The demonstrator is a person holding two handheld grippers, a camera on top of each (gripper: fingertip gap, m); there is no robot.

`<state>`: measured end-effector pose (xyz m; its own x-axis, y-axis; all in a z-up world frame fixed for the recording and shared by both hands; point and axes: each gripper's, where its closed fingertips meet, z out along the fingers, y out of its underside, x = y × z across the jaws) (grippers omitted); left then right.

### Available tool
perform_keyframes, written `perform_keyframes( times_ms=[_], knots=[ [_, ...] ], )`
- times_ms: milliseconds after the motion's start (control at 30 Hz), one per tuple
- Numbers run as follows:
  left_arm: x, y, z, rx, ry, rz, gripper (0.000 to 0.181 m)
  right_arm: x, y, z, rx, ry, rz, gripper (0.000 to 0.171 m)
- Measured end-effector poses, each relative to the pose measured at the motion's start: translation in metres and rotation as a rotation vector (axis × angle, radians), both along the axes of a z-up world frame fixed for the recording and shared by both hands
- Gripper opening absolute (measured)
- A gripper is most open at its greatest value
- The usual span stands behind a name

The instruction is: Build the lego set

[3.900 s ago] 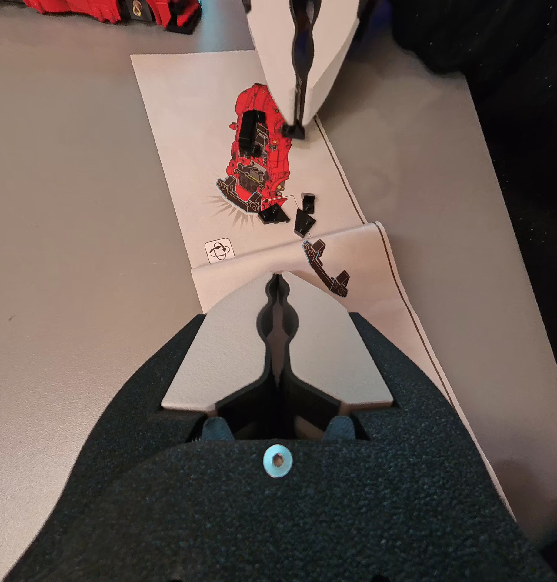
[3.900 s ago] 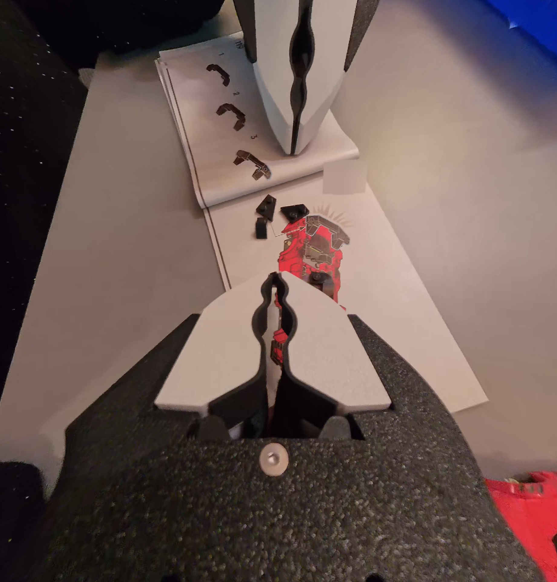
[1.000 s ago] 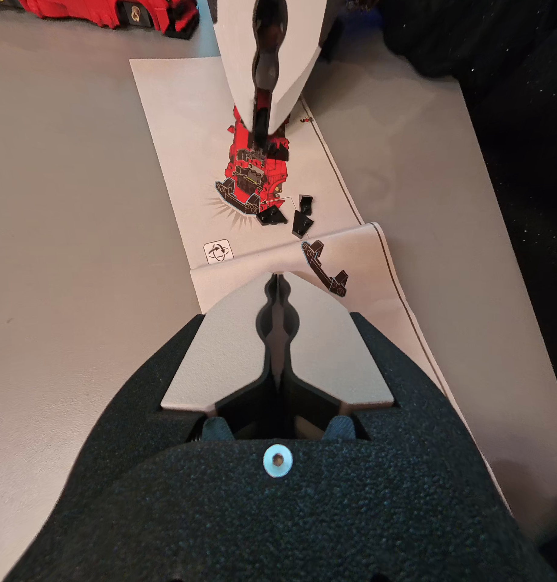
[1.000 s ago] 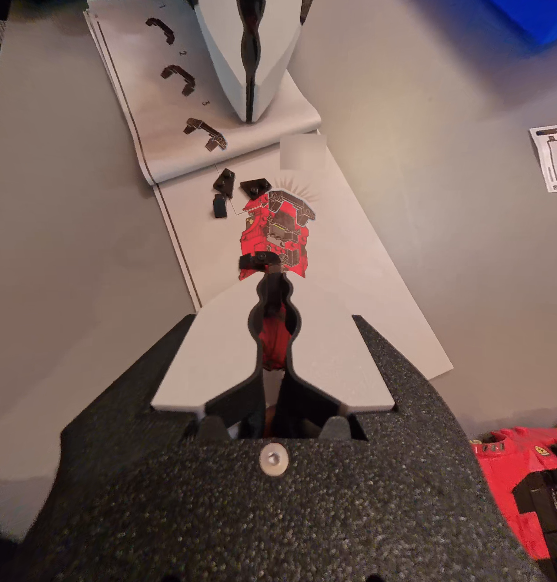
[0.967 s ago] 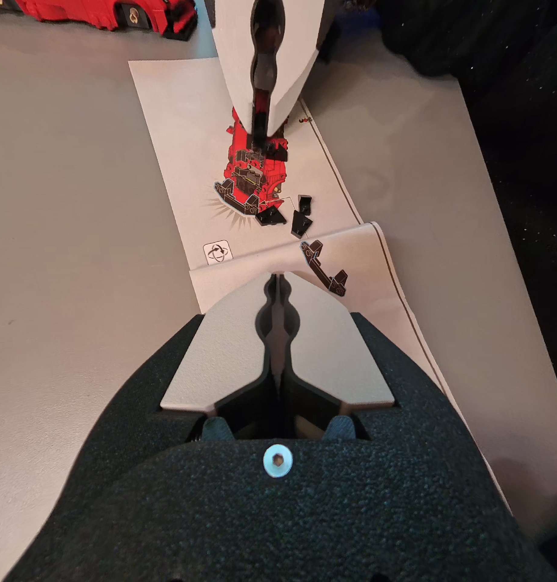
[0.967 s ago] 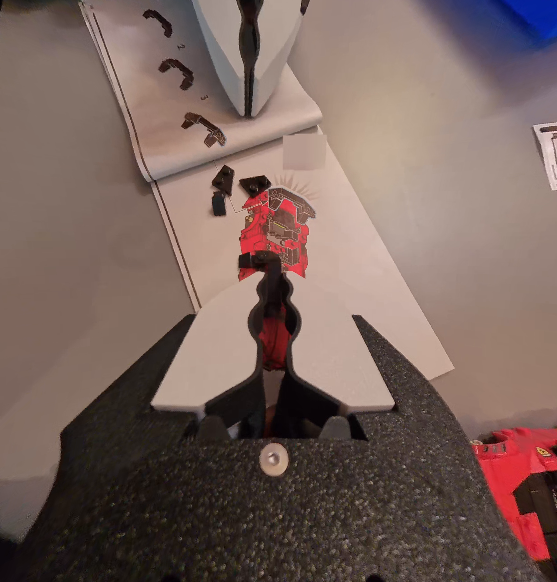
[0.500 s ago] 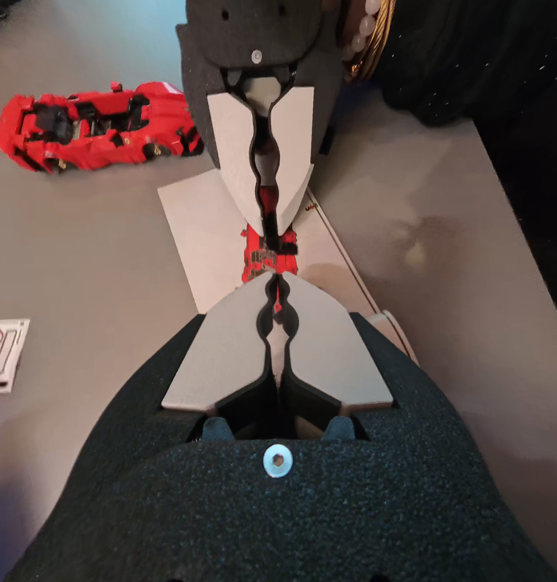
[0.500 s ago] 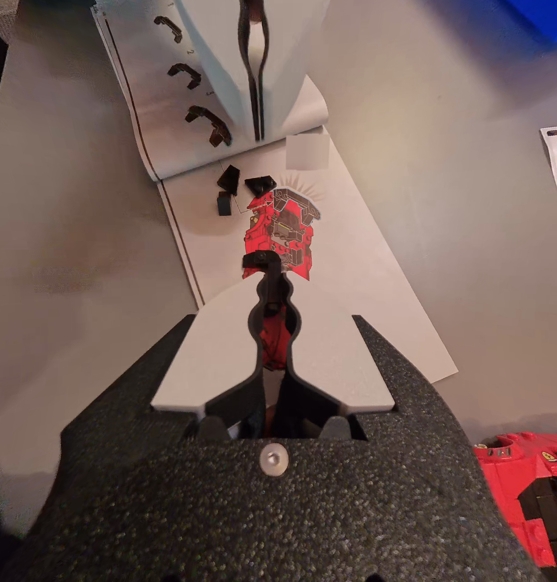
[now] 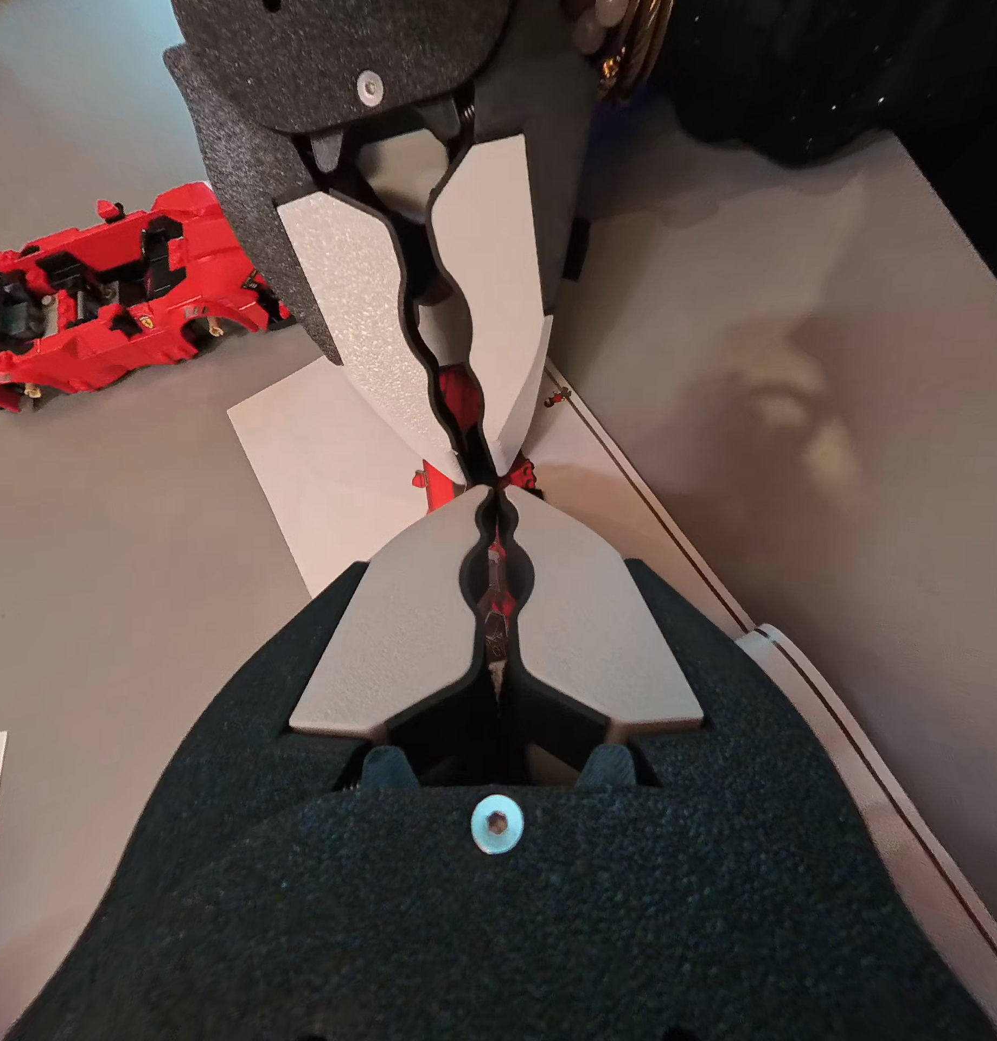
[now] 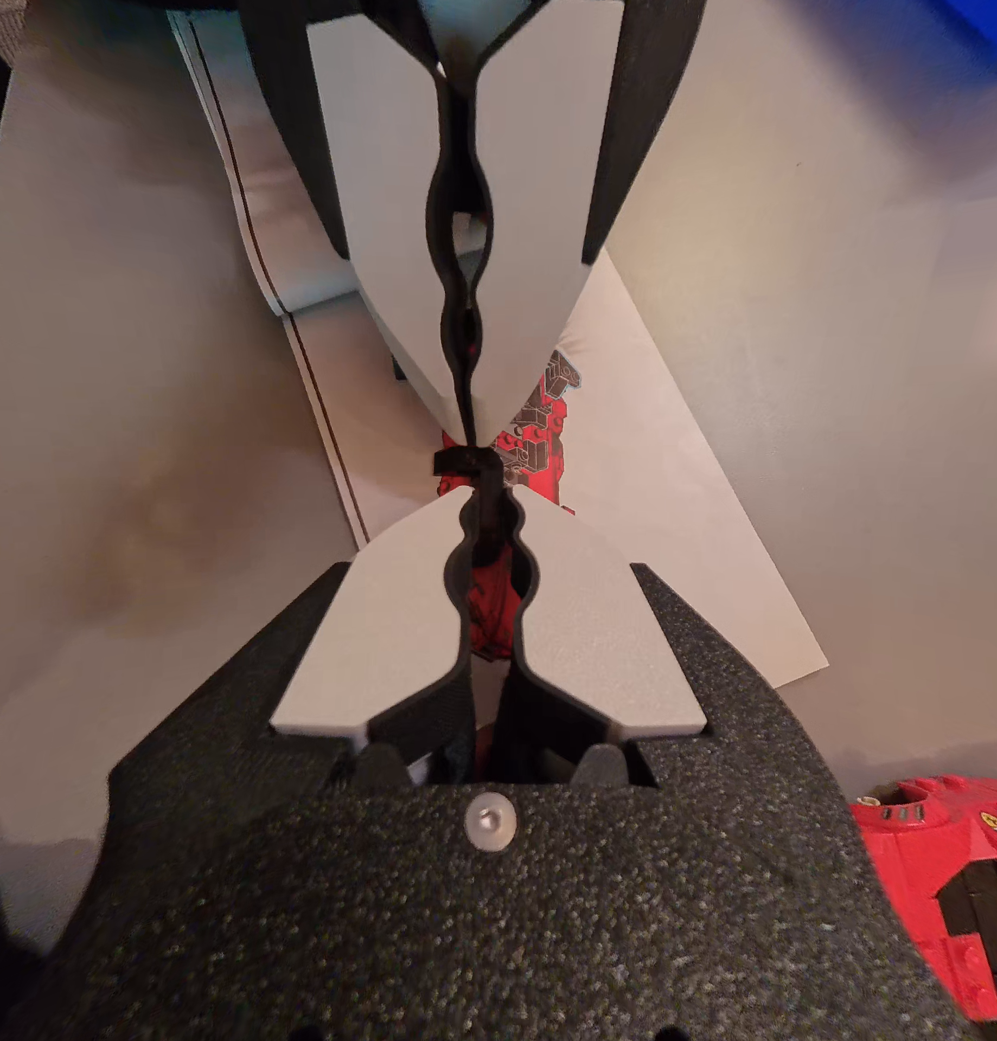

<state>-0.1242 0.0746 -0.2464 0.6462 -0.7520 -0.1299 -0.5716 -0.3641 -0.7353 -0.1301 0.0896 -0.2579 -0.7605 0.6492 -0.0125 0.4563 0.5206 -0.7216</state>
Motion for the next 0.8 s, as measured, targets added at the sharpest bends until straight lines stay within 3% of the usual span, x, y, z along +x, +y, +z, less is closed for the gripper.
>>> perform_keyframes(
  times_ms=[533,800],
  knots=[
    [0.0030,-0.0020,-0.0061,-0.083,-0.050,-0.011,0.000,0.0000,-0.0009,0.0010,-0.001,0.005,0.000,0.008],
    [0.0015,-0.0023,-0.0086,-0.131,0.027,-0.039,0.000,0.0002,-0.0007,0.0007,-0.003,0.002,-0.002,0.008]
  ],
)
